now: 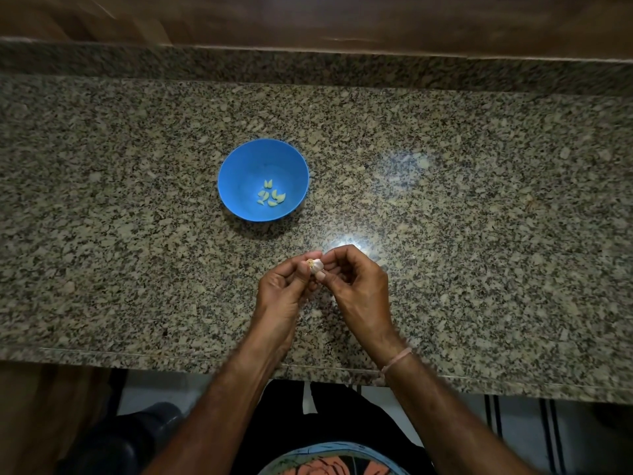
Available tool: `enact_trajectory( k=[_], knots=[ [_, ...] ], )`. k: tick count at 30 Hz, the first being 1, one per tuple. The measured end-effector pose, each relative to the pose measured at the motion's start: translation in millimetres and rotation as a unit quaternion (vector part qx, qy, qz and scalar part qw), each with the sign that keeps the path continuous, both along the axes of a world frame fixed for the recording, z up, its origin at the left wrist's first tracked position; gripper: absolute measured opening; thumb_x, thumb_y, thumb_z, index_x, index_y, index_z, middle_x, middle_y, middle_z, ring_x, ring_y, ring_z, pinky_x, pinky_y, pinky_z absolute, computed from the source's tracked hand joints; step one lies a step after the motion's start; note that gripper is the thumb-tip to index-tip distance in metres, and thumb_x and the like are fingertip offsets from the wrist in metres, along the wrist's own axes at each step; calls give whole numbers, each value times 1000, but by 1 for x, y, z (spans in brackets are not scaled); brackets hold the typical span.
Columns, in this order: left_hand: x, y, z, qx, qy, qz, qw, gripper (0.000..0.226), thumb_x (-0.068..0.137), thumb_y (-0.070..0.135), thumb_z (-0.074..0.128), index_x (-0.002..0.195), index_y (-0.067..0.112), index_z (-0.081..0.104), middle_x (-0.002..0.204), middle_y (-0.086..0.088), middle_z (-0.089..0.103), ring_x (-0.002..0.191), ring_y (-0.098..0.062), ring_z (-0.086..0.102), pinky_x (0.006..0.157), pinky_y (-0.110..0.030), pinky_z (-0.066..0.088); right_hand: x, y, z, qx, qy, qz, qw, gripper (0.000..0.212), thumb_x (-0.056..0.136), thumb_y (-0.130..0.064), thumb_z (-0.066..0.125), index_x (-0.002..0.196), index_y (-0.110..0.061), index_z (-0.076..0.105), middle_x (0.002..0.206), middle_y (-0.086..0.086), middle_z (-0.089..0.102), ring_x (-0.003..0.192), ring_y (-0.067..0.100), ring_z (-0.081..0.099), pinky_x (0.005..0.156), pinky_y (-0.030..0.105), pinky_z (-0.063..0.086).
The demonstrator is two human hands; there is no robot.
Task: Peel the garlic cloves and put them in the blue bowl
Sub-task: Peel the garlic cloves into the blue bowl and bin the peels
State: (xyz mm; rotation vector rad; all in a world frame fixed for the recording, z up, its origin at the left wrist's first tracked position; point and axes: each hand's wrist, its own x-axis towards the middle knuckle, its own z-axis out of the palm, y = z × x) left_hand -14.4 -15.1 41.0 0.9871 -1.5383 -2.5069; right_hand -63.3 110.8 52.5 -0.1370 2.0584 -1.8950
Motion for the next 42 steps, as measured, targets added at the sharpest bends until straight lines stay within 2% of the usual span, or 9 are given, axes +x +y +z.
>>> enact_trajectory(
  k=[5,8,11,17,23,28,33,38,42],
  knots=[
    [1,0,-7,-36,-13,1,999,33,91,27,69,116,5,73,116,-21,76,119,-38,69,107,-51,51,-1,1,-7,-21,-40,-7,999,15,86,-11,84,95,-10,72,90,0,75,82,10,69,79,30,60],
    [1,3,-9,-49,-21,3,999,29,92,25,69,114,7,75,113,-17,78,116,-34,72,98,-40,55,-3,-1,-10,-12,-50,-6,999,16,85,-14,85,92,-11,72,87,-2,75,81,10,68,78,30,60],
    [0,7,-11,-65,-25,10,998,18,98,13,66,111,5,75,108,-17,79,110,-30,75,96,-34,59,-5,-5,-17,7,-63,-1,998,19,84,-17,86,90,-9,70,83,-5,73,77,7,67,73,25,59],
    [0,7,-24,-118,-76,26,990,16,100,8,66,110,6,77,105,-12,80,107,-29,76,102,-46,57,-7,-12,-34,57,-93,16,994,14,89,-12,82,91,-9,69,77,-15,71,73,1,63,69,20,57],
    [0,5,-34,-174,-118,19,977,13,98,7,70,107,11,79,102,-1,81,102,-18,77,99,-43,60,-3,-11,-46,54,-153,15,987,16,89,-19,84,93,-13,71,89,6,75,86,27,73,75,40,65],
    [-2,6,-35,-183,-118,10,976,14,101,9,66,107,12,79,101,-2,81,99,-20,77,95,-44,62,-3,-9,-44,3,-192,-10,981,13,90,-10,81,95,-3,71,87,0,77,81,19,72,74,32,61],
    [-1,8,-36,-203,-120,10,972,15,100,9,67,107,14,80,102,0,81,100,-17,77,95,-42,62,-6,-14,-45,65,-188,-12,980,8,89,-7,80,90,-7,72,81,-3,75,80,17,72,75,37,65],
    [-4,10,-32,-233,-129,26,964,16,101,11,67,105,18,81,97,5,81,95,-10,77,89,-35,63,-7,-18,-45,103,-185,-12,977,8,91,-13,79,90,-13,71,86,10,73,78,22,71,68,45,66],
    [-4,12,-31,-237,-126,27,963,18,101,11,67,101,23,80,97,6,81,95,-10,77,87,-34,62,-6,-21,-46,121,-173,-21,977,9,92,-12,78,89,-13,70,85,8,73,72,14,68,57,26,58]
  ],
)
